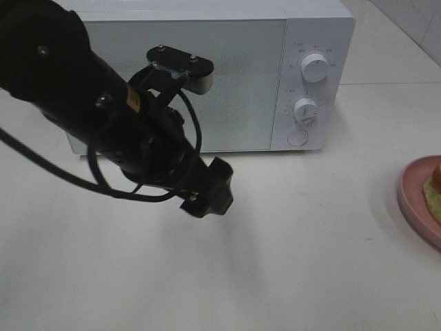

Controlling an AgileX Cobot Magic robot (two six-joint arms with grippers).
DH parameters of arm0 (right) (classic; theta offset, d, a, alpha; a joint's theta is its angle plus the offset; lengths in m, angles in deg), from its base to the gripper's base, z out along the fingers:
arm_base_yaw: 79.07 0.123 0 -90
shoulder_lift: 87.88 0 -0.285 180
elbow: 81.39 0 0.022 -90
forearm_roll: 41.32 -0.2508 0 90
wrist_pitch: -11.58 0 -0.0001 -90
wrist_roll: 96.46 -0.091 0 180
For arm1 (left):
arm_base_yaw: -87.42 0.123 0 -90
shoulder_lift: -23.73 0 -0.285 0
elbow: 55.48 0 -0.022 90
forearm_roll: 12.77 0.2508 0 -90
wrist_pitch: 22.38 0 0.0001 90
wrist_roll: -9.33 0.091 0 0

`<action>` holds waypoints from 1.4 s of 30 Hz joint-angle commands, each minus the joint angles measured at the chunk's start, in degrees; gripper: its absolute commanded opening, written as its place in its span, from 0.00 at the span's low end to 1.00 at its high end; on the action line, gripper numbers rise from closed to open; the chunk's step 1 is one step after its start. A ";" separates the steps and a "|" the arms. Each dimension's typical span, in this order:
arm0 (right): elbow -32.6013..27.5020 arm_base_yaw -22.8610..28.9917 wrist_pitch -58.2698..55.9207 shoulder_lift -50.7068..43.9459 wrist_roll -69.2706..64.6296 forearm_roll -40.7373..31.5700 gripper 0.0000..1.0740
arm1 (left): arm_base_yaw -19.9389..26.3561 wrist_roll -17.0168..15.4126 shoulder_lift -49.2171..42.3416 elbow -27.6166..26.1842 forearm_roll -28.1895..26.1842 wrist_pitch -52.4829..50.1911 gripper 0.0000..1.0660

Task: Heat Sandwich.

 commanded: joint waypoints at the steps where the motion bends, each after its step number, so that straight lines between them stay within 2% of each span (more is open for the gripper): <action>1: -0.11 -0.52 0.23 -1.38 0.63 -0.23 0.71 | 0.80 -1.26 -3.50 0.23 2.18 7.68 0.95; 6: -0.11 -0.52 0.23 -1.38 0.63 -0.23 0.71 | 7.22 -2.81 -7.56 0.23 1.60 12.61 0.95; 8: -0.11 -0.52 0.23 -1.38 0.63 -0.23 0.71 | 12.38 -2.81 -10.43 0.23 1.49 15.99 0.95; 9: -0.11 -0.52 0.23 -1.38 0.63 -0.23 0.71 | 12.38 -2.81 -10.43 0.23 1.49 15.99 0.95; 13: -0.11 -0.52 0.23 -1.38 0.63 -0.23 0.71 | 20.51 -2.35 -14.32 0.23 2.01 21.20 0.95; 15: -0.11 -0.52 0.23 -1.38 0.63 -0.23 0.71 | 22.35 -2.01 -15.07 0.23 2.18 22.23 0.95; 18: -0.11 -0.52 0.23 -1.38 0.63 -0.23 0.71 | 29.56 -0.69 -17.82 0.23 2.18 26.36 0.95; 19: -0.11 -0.52 0.23 -1.38 0.63 -0.23 0.71 | 29.56 -0.69 -17.82 0.23 2.18 26.36 0.95; 21: -0.11 -0.52 0.23 -1.38 0.63 -0.23 0.71 | 34.26 -0.34 -20.11 0.46 2.18 28.88 0.95; 24: -0.11 -0.52 0.23 -1.38 0.63 -0.23 0.71 | 37.01 -0.34 -22.23 1.72 2.12 29.34 0.95; 26: -0.11 -0.52 0.23 -1.38 0.63 -0.23 0.71 | 40.51 -0.34 -26.70 5.61 2.12 28.42 0.95; 28: -0.11 -0.52 0.23 -1.38 0.63 -0.23 0.71 | 41.48 -0.34 -27.96 7.28 2.12 28.36 0.95; 32: -0.11 -0.52 0.23 -1.38 0.63 -0.23 0.71 | 46.12 0.17 -35.52 15.13 2.12 28.42 0.95; 33: -0.11 -0.52 0.23 -1.38 0.63 -0.23 0.71 | 46.12 0.17 -35.52 15.13 2.12 28.42 0.95; 35: -0.11 -0.52 0.23 -1.38 0.63 -0.23 0.71 | 46.87 0.86 -40.22 20.28 2.18 28.53 0.95; 38: -0.11 -0.52 0.23 -1.38 0.63 -0.23 0.71 | 46.87 1.95 -43.26 23.32 1.89 28.48 0.95; 39: -0.11 -0.52 0.23 -1.38 0.63 -0.23 0.71 | 46.87 3.04 -46.41 26.30 1.66 28.30 0.95; 42: -0.11 -0.52 0.23 -1.38 0.63 -0.23 0.71 | 46.87 3.04 -49.27 28.53 1.60 27.96 0.95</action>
